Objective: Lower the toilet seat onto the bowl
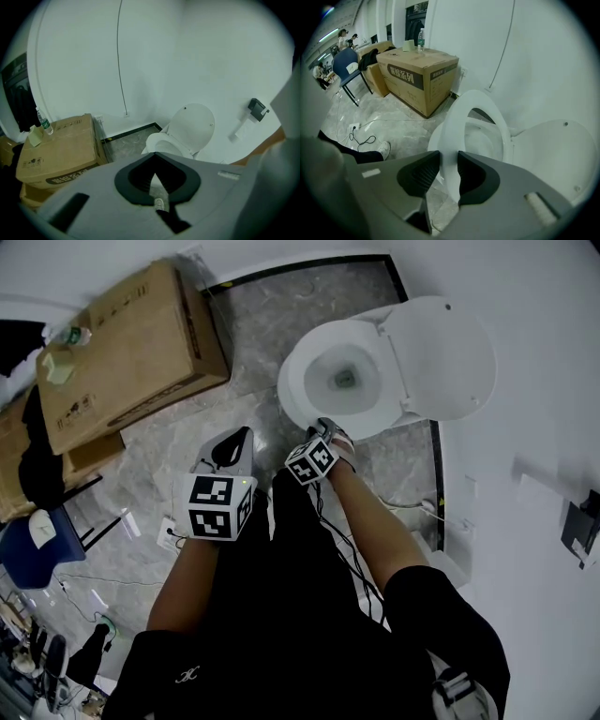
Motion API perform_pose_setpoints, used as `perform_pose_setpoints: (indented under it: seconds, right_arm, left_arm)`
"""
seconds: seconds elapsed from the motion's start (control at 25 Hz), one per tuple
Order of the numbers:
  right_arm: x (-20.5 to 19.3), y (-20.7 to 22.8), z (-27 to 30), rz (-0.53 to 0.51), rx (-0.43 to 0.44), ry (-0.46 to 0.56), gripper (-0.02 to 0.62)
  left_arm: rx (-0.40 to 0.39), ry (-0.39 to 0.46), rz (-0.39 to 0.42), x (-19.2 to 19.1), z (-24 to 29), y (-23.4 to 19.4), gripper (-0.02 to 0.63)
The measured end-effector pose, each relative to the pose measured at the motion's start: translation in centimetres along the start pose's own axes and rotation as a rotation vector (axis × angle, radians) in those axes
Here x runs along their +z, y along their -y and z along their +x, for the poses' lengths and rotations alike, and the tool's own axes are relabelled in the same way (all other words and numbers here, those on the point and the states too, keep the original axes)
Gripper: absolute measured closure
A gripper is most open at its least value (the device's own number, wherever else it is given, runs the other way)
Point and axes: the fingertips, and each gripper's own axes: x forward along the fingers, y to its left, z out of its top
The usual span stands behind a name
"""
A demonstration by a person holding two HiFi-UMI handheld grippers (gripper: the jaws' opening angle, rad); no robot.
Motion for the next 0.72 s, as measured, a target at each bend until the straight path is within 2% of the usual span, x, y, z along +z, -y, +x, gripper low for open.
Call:
perform_pose_setpoints:
  seconds: [0.36, 0.72]
  right_arm:
    - [-0.6, -3.2, 5.4, -0.091, -0.08, -0.064, 0.456]
    - [-1.5, -5.5, 10.2, -0.118, -0.037, -0.09, 0.447]
  left_arm:
    - [-0.002, -0.032, -0.049, -3.9, 1.5, -3.5, 0.597]
    - [-0.031, -0.091, -0.052, -8.1, 3.2, -4.7, 0.597]
